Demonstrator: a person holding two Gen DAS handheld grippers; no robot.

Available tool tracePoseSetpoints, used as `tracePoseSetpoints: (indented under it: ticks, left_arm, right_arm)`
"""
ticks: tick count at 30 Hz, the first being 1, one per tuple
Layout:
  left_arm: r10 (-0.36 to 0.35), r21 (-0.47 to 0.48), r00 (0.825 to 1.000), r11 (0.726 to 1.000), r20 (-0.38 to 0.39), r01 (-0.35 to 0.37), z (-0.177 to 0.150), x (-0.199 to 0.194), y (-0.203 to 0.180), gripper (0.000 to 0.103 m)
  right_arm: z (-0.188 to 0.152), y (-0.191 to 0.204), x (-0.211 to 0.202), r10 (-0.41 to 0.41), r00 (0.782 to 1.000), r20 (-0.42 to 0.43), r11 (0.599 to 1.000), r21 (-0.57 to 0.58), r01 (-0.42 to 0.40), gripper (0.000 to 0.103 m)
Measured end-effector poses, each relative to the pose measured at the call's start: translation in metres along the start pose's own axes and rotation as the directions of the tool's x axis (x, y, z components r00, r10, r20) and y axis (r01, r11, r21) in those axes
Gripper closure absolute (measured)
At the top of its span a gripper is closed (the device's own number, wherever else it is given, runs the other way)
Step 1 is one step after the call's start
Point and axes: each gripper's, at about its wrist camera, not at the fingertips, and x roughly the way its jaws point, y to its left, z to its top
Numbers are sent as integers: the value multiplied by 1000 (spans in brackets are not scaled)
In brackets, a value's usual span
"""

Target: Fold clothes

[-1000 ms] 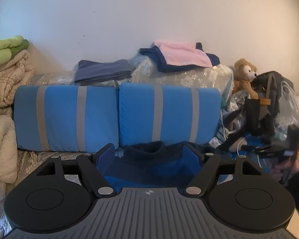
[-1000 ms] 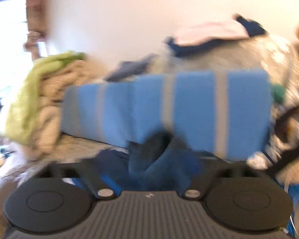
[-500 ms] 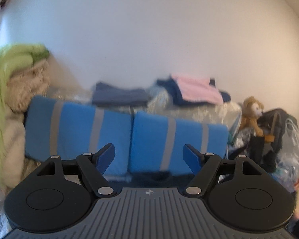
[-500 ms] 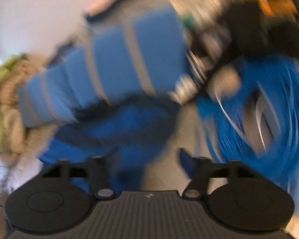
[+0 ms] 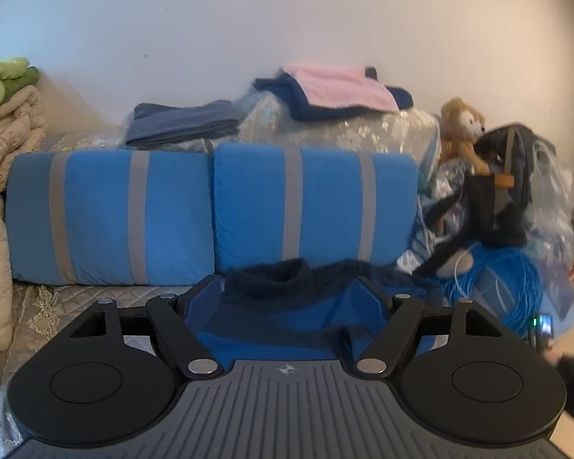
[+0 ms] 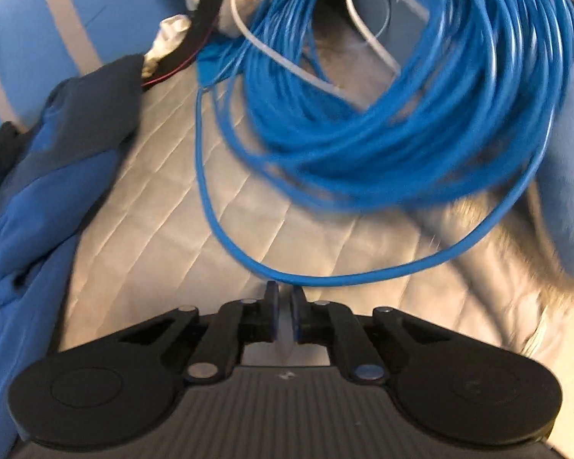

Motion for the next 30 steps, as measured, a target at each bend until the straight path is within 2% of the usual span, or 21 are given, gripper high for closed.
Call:
tracePoseSetpoints:
  ticks: [4, 9, 12, 14, 17, 20, 24, 26, 30]
  left_arm:
    - [-23, -8, 999, 1000, -35, 22, -7, 13, -3, 31]
    - [-37, -20, 998, 999, -48, 36, -10, 17, -1, 31]
    - [-32, -29, 999, 999, -44, 30, -9, 13, 2, 31]
    - [-16, -21, 999, 1000, -43, 15, -9, 11, 2, 31]
    - [5, -21, 999, 1000, -52, -6, -9, 10, 5, 31]
    - [18, -36, 998, 999, -59, -20, -7, 6, 9, 31]
    - [41, -39, 998, 998, -43, -43, 1, -9, 13, 31]
    - [57, -23, 998, 998, -30, -58, 5, -21, 15, 31]
    - [119, 23, 993, 993, -15, -119, 16, -45, 17, 31]
  right_arm:
    - [23, -7, 13, -17, 1000, -8, 999, 40, 17, 80]
    - [26, -9, 18, -21, 1000, 11, 998, 55, 20, 80]
    - [20, -3, 11, -4, 1000, -13, 998, 63, 4, 65]
    - [14, 9, -2, 16, 1000, -20, 998, 55, -14, 47]
    - [8, 34, -36, 103, 995, -7, 994, 29, -103, 27]
    - [6, 66, -76, 204, 979, 11, 979, -22, -203, 18]
    - [6, 119, -135, 277, 959, 55, 946, -193, -262, 10]
    - [8, 143, -164, 324, 943, 76, 916, -274, -293, 1]
    - [17, 175, -209, 411, 909, 76, 871, -328, -366, 0]
